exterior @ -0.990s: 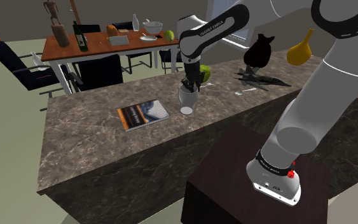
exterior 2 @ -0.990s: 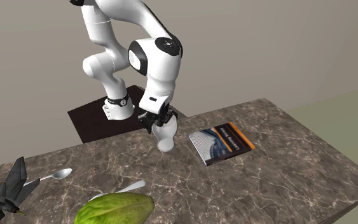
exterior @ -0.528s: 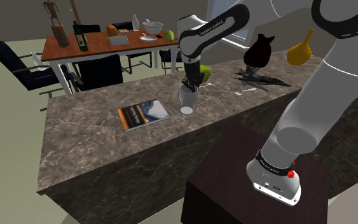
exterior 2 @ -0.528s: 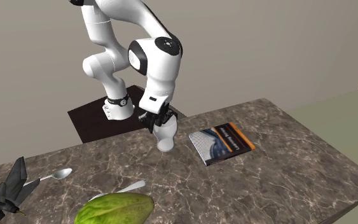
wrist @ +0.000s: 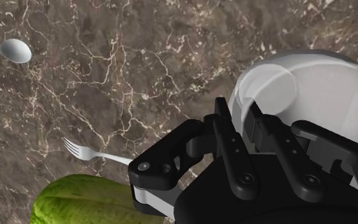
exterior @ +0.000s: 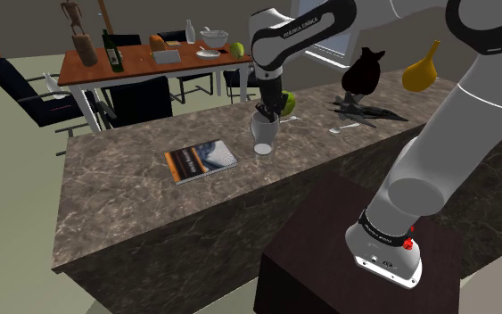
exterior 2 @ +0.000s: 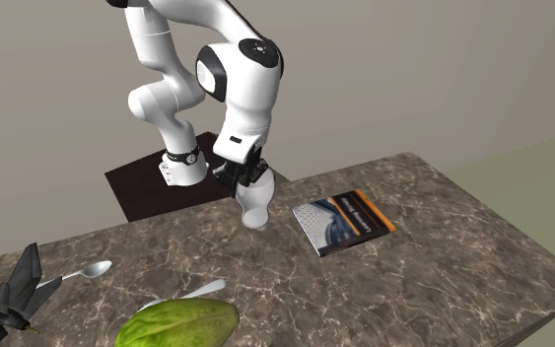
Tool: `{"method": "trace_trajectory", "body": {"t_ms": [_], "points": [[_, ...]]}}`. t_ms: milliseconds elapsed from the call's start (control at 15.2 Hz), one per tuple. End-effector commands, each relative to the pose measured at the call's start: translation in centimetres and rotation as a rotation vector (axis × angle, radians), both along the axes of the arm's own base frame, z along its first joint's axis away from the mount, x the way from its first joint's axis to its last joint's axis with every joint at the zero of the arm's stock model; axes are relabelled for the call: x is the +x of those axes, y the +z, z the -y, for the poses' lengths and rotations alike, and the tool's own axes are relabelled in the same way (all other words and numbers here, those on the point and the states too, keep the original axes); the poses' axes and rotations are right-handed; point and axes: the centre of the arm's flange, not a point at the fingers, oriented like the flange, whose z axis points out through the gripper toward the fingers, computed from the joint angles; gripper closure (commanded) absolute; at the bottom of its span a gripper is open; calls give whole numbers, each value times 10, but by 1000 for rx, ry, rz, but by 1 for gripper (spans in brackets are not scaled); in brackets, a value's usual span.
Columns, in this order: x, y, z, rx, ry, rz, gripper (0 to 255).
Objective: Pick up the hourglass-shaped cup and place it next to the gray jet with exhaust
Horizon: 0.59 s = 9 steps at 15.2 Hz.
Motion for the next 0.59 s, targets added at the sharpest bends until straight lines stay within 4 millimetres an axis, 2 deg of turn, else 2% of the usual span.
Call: {"method": "trace_trajectory", "body": {"t_ms": [0,528], "points": [[0,12,0,0,0,0,255],[0,54,0,0,0,0,255]]}}
